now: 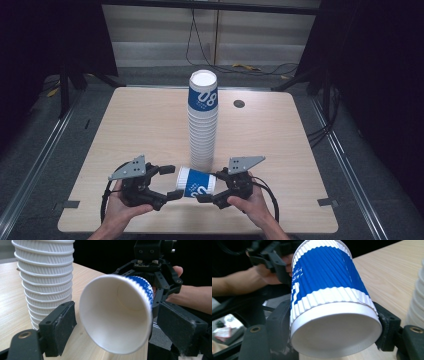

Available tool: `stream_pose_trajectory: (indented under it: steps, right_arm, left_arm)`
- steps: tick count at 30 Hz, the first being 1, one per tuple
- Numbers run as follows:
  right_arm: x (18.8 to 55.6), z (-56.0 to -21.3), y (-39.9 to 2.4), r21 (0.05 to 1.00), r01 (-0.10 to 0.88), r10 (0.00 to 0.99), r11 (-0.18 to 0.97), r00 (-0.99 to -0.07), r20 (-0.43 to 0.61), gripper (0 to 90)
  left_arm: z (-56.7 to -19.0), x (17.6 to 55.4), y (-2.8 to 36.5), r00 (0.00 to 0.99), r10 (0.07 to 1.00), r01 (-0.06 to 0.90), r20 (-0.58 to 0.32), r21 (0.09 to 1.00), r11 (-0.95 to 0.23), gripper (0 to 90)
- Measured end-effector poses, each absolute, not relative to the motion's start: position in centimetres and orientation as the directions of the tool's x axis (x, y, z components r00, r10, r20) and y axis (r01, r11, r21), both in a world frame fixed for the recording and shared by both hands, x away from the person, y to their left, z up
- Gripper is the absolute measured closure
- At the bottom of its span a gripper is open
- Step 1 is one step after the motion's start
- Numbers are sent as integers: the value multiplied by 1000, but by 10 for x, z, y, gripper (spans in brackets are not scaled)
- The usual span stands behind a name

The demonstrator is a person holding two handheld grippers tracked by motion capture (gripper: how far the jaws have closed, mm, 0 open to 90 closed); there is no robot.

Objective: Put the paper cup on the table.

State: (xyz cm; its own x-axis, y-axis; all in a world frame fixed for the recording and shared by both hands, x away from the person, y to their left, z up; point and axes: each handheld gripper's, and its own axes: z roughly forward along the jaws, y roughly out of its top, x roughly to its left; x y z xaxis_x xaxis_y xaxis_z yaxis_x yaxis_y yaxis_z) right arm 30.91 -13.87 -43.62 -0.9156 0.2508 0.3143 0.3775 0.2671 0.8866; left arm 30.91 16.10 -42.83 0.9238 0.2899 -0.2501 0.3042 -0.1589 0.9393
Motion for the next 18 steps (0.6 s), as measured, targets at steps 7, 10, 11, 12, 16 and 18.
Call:
stream_pose_trajectory:
  steps: [7,10,11,12,16,18]
  right_arm:
    - [307,-437,-137,901,369,229,227,-920,319,285]
    - [305,-437,-136,911,358,222,205,-923,313,285]
    - [304,-437,-135,914,352,221,200,-925,308,285]
    - [303,-437,-134,917,347,225,197,-926,302,285]
    - [302,-436,-133,932,323,241,162,-929,280,284]
    - [302,-437,-132,933,327,247,150,-926,285,283]
  left_arm:
    - [-428,312,162,924,244,332,-294,934,-131,146]
    - [-427,312,163,928,227,326,-294,938,-118,143]
    - [-426,312,163,927,226,330,-299,937,-114,136]
    - [-427,312,163,926,232,331,-299,937,-114,134]
    - [-429,314,160,924,225,343,-311,932,-119,123]
    - [-430,314,159,923,227,343,-311,932,-115,119]
